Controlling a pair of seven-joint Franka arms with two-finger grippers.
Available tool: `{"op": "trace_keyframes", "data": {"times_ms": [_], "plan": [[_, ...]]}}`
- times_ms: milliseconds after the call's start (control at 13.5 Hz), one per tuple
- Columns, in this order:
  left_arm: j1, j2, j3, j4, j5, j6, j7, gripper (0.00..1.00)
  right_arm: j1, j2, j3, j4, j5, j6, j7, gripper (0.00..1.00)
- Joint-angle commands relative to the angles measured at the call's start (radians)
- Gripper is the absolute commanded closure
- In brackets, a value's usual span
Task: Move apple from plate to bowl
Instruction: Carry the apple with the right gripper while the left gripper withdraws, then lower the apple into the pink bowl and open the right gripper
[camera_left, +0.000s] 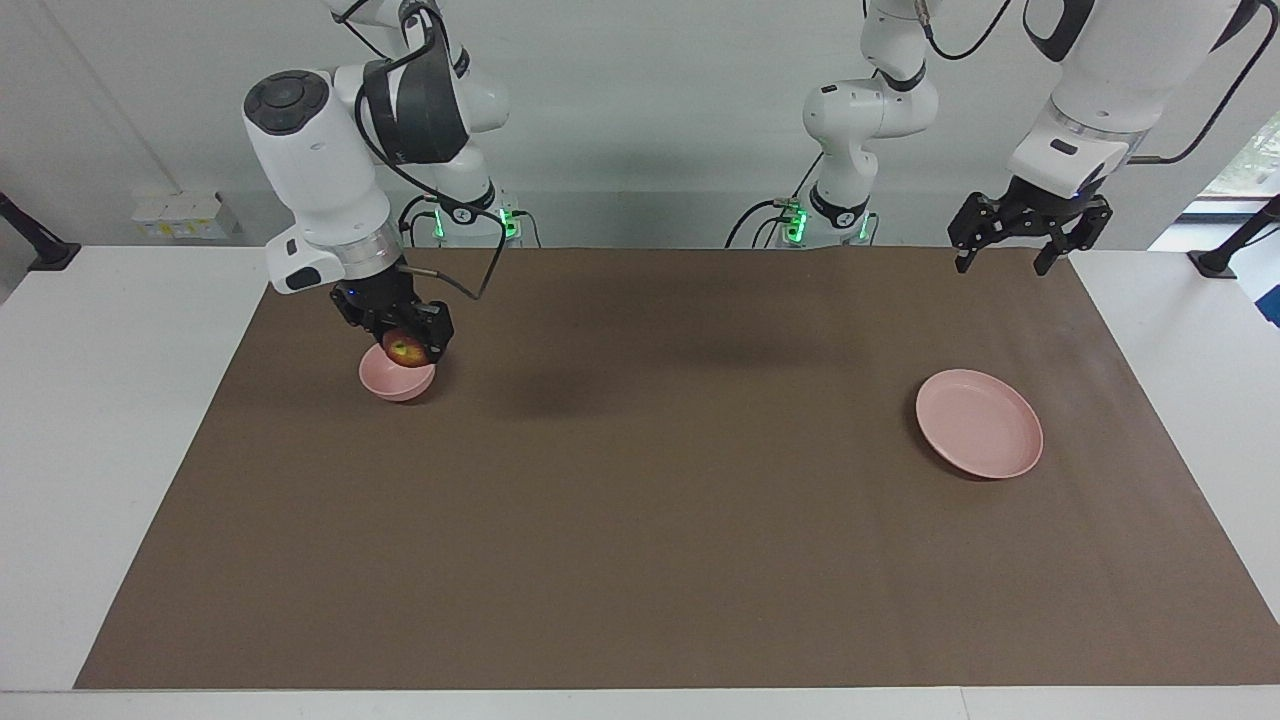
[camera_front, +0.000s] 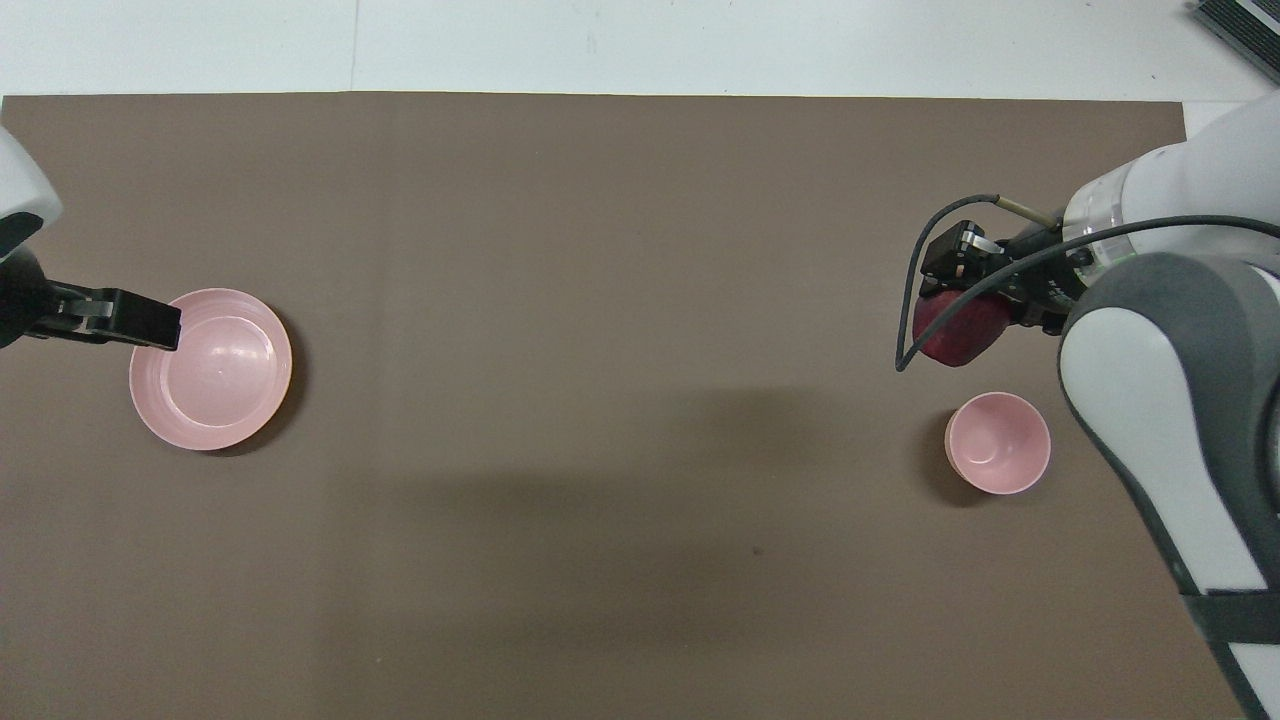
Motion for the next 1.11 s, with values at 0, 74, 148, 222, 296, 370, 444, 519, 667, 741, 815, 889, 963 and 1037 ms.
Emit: {"op": "trace_keyframes", "data": {"times_ms": [0, 74, 148, 222, 296, 370, 444, 519, 667, 741, 815, 889, 963, 1037], "plan": [[0.01, -0.004, -0.008, 0.008, -0.019, -0.022, -0.002, 0.0, -0.013, -0.107, 0.007, -0.192, -0.055, 0.118, -0.04, 1.0], [0.01, -0.004, -0.006, 0.008, -0.019, -0.022, -0.002, 0.0, -0.03, -0.121, 0.007, -0.237, -0.084, 0.148, -0.041, 1.0], [0.013, -0.004, -0.005, 0.006, -0.019, -0.022, -0.003, 0.0, -0.048, -0.138, 0.009, -0.29, -0.094, 0.188, -0.046, 1.0], [0.025, -0.004, -0.003, 0.006, -0.019, -0.022, -0.003, 0.0, -0.068, -0.158, 0.009, -0.349, -0.094, 0.228, -0.046, 1.0], [0.033, -0.004, -0.005, 0.006, -0.019, -0.017, 0.001, 0.0, -0.076, -0.178, 0.009, -0.413, -0.094, 0.28, -0.046, 1.0], [0.036, -0.004, -0.003, 0.008, -0.019, -0.019, 0.0, 0.0, -0.08, -0.19, 0.009, -0.459, -0.094, 0.309, -0.046, 1.0], [0.035, -0.004, 0.0, 0.008, -0.017, -0.019, -0.003, 0.0, -0.09, -0.195, 0.009, -0.492, -0.094, 0.328, -0.046, 1.0], [0.035, -0.004, 0.001, 0.006, -0.019, -0.024, -0.003, 0.0, -0.093, -0.193, 0.009, -0.521, -0.094, 0.366, -0.047, 1.0], [0.025, -0.005, 0.003, 0.005, -0.017, -0.027, -0.003, 0.0, -0.12, -0.187, 0.009, -0.57, -0.094, 0.435, -0.078, 1.0], [0.031, -0.005, 0.003, 0.005, -0.019, -0.027, 0.0, 0.0, -0.131, -0.188, 0.009, -0.601, -0.094, 0.476, -0.124, 1.0], [0.016, -0.005, 0.009, 0.005, -0.017, -0.027, -0.006, 0.0, -0.142, -0.179, 0.007, -0.625, -0.094, 0.528, -0.141, 1.0], [0.005, -0.008, 0.018, 0.005, -0.019, -0.027, -0.007, 0.0, -0.162, -0.155, 0.009, -0.65, -0.094, 0.587, -0.146, 1.0], [-0.016, -0.01, 0.038, 0.003, -0.019, -0.027, -0.007, 0.0, -0.166, -0.143, 0.009, -0.662, -0.094, 0.61, -0.146, 0.98], [-0.048, -0.01, 0.078, 0.002, -0.019, -0.027, -0.007, 0.0, -0.165, -0.135, 0.009, -0.662, -0.094, 0.601, -0.143, 0.75]]}}
